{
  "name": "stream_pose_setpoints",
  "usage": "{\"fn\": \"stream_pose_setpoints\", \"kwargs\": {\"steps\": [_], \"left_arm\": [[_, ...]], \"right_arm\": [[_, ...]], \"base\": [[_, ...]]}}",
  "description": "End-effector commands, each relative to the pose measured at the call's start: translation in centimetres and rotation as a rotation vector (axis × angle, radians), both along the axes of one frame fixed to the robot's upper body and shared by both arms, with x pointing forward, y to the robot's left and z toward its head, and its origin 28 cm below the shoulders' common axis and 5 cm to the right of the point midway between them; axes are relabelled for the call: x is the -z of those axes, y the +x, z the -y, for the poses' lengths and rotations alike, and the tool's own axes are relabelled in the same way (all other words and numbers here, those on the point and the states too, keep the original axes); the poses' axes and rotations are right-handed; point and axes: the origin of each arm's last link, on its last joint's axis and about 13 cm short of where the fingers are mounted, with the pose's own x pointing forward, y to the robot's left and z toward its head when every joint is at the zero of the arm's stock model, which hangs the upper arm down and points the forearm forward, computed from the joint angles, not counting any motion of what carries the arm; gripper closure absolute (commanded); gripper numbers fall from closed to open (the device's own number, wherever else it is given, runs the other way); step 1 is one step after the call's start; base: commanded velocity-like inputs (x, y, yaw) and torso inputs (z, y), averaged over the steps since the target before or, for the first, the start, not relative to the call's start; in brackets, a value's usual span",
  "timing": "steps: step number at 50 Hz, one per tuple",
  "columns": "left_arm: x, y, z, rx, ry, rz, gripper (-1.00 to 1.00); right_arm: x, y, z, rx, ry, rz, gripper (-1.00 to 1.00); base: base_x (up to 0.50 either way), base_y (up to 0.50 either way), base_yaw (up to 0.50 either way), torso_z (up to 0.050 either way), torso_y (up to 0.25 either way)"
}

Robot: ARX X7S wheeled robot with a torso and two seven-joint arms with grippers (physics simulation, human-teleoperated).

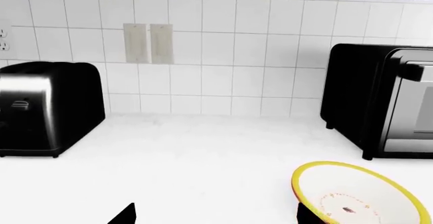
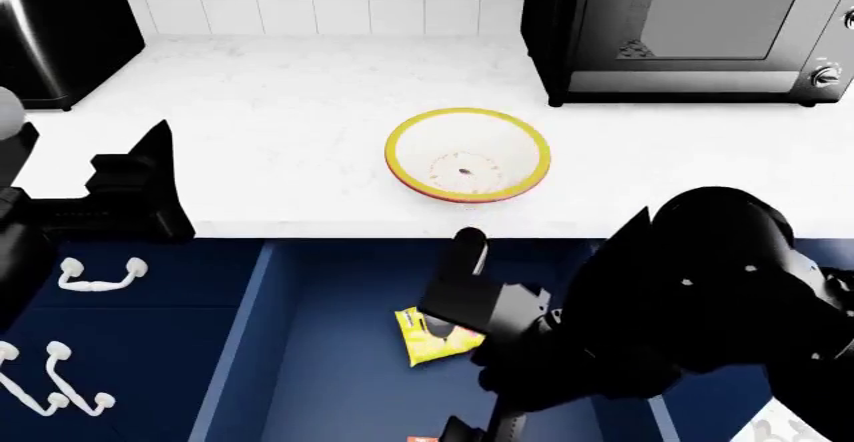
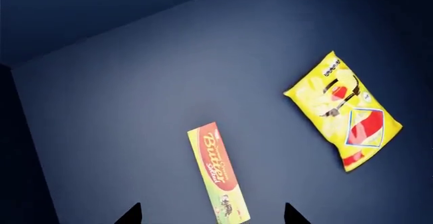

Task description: Place the bar in the bowl and close the drawer.

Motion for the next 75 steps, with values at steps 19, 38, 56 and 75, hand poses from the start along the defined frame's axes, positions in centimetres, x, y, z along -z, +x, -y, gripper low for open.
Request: {"fn": "stream_pose_setpoints", "kwargs": {"steps": [19, 38, 56, 75], "left_arm": [[0.3, 0.3, -0.1, -0.007, -0.002, -0.012, -1.0], [0.4, 0.2, -0.2, -0.01, -0.005, -0.014, -1.0], [0.7, 0.4, -0.3, -0.009, -0.011, -0.022, -1.0], [0.9, 0.4, -0.6, -0.015, -0.019, -0.027, -1.0]], "right_arm": [[2.9, 2.3, -1.1, -0.012, -0.067, 0.013, -1.0], [4.8, 2.6, -1.6, -0.028, -0.088, -0.022, -1.0], [7.1, 3.1, -2.0, -0.024, -0.113, -0.055, -1.0], [9.0, 3.3, -2.9, -0.033, -0.139, -0.076, -1.0]], "base": [[0.0, 0.0, 0.0, 0.0, 0.0], [0.0, 0.0, 0.0, 0.0, 0.0], [0.0, 0.0, 0.0, 0.0, 0.0], [0.0, 0.0, 0.0, 0.0, 0.0]]}}
